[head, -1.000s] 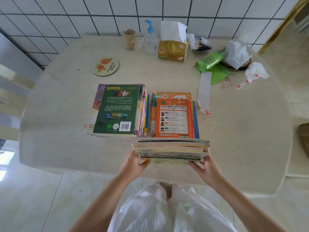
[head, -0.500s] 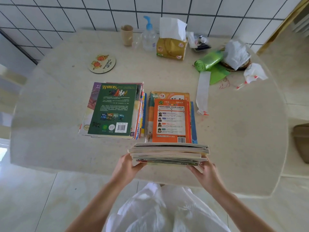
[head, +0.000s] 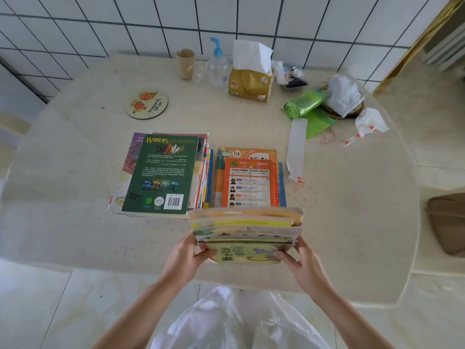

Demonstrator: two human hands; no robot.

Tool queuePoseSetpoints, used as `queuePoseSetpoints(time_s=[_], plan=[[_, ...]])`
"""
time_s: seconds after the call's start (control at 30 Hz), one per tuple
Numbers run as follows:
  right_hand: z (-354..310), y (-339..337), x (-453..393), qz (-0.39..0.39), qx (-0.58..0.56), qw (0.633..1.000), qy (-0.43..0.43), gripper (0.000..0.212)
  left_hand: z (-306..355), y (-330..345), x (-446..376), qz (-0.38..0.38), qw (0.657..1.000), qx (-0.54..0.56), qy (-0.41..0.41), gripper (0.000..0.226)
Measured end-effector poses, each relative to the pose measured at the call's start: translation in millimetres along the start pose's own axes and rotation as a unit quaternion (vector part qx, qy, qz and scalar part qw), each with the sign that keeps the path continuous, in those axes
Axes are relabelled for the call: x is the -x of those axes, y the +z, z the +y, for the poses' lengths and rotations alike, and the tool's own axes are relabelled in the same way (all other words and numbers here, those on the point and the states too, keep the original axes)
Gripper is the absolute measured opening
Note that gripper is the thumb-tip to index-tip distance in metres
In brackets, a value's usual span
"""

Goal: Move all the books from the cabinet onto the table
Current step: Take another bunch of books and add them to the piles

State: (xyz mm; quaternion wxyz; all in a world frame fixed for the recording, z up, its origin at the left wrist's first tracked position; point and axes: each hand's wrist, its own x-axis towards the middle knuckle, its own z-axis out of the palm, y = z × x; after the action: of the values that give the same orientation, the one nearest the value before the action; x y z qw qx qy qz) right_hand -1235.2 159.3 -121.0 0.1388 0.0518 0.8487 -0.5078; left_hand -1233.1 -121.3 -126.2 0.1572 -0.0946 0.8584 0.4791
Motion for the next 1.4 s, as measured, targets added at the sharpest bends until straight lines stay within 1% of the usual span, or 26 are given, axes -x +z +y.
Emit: queuePoseSetpoints(time_s=[0.1, 0.17, 0.23, 0.27, 0.33, 0.4, 0.5, 0.57, 0.67, 0.77, 0.87, 0.97, 1.03, 1.2, 1.23, 1.27, 1.33, 1.37, 1.4], plan=[[-5.3, -19.0, -10.1, -0.018, -0.026, 0.999, 0.019, 0.043, 21.5, -0.5, -4.2, -0.027, 1.0, 0.013, 0.004, 0.043], [-10.0, -32.6, -18.8, -0.023, -0.043, 0.998, 0.03, 0.04, 33.5, 0.3, -14.0, -0.058, 0.996, 0.061, -0.002, 0.048], [-18.8, -45.7, -28.7, -0.034, -0.06, 0.997, 0.037, 0.039, 41.3, 2.0, -26.4, -0.06, 0.991, 0.118, -0.025, 0.051], [-22.7, -51.3, -34.0, -0.04, -0.068, 0.996, 0.044, 0.038, 48.0, 1.9, -32.1, -0.055, 0.988, 0.137, -0.038, 0.049], [-29.2, -60.1, -45.5, -0.052, -0.08, 0.993, 0.074, 0.032, 61.4, 2.3, -43.1, -0.052, 0.985, 0.154, -0.061, 0.038], [-35.6, -66.0, -58.7, -0.059, -0.116, 0.982, 0.139, 0.027, 72.7, 2.1, -53.5, -0.065, 0.981, 0.159, -0.093, 0.023], [-46.1, -69.1, -81.7, -0.087, -0.153, 0.957, 0.23, 0.02, 86.7, 0.9, -68.3, -0.091, 0.952, 0.237, -0.167, 0.016], [-51.6, -67.5, -96.1, -0.092, -0.165, 0.945, 0.267, 0.015, 90.9, 1.2, -79.2, -0.084, 0.934, 0.271, -0.215, 0.015], [-57.8, -61.4, -115.1, -0.093, -0.157, 0.935, 0.305, 0.016, 91.7, 3.5, -95.7, -0.065, 0.929, 0.257, -0.258, 0.014], [-60.2, -52.0, -132.1, -0.088, -0.156, 0.931, 0.319, 0.017, 89.3, 7.8, -110.1, -0.044, 0.924, 0.248, -0.288, 0.017], [-62.2, -41.6, -144.1, -0.089, -0.152, 0.927, 0.331, 0.018, 87.5, 13.9, -122.4, -0.005, 0.918, 0.239, -0.316, 0.016], [-61.3, -35.8, -149.8, -0.1, -0.145, 0.919, 0.352, 0.019, 86.4, 18.1, -128.7, 0.026, 0.922, 0.207, -0.325, 0.008], [-61.6, -33.9, -151.4, -0.1, -0.142, 0.92, 0.35, 0.019, 85.4, 19.1, -129.6, 0.036, 0.93, 0.179, -0.32, 0.005], [-60.9, -25.2, -151.2, -0.097, -0.146, 0.921, 0.349, 0.023, 92.5, 17.7, -124.9, 0.023, 0.932, 0.166, -0.32, 0.004], [-60.1, -24.2, -152.0, -0.091, -0.146, 0.92, 0.352, 0.023, 94.7, 16.8, -124.2, 0.021, 0.932, 0.168, -0.321, 0.008], [-60.4, -23.7, -152.6, -0.087, -0.147, 0.919, 0.354, 0.023, 96.4, 16.4, -124.2, 0.019, 0.932, 0.17, -0.32, 0.018], [-61.9, -23.4, -153.6, -0.083, -0.148, 0.919, 0.356, 0.023, 99.9, 16.2, -122.9, 0.02, 0.937, 0.171, -0.303, 0.05], [-61.8, -22.5, -154.3, -0.084, -0.144, 0.921, 0.353, 0.024, 100.7, 16.6, -120.8, 0.021, 0.945, 0.161, -0.286, 0.067], [-62.2, -21.1, -153.6, -0.086, -0.139, 0.923, 0.349, 0.026, 101.6, 17.8, -117.9, 0.02, 0.955, 0.137, -0.261, 0.079]])
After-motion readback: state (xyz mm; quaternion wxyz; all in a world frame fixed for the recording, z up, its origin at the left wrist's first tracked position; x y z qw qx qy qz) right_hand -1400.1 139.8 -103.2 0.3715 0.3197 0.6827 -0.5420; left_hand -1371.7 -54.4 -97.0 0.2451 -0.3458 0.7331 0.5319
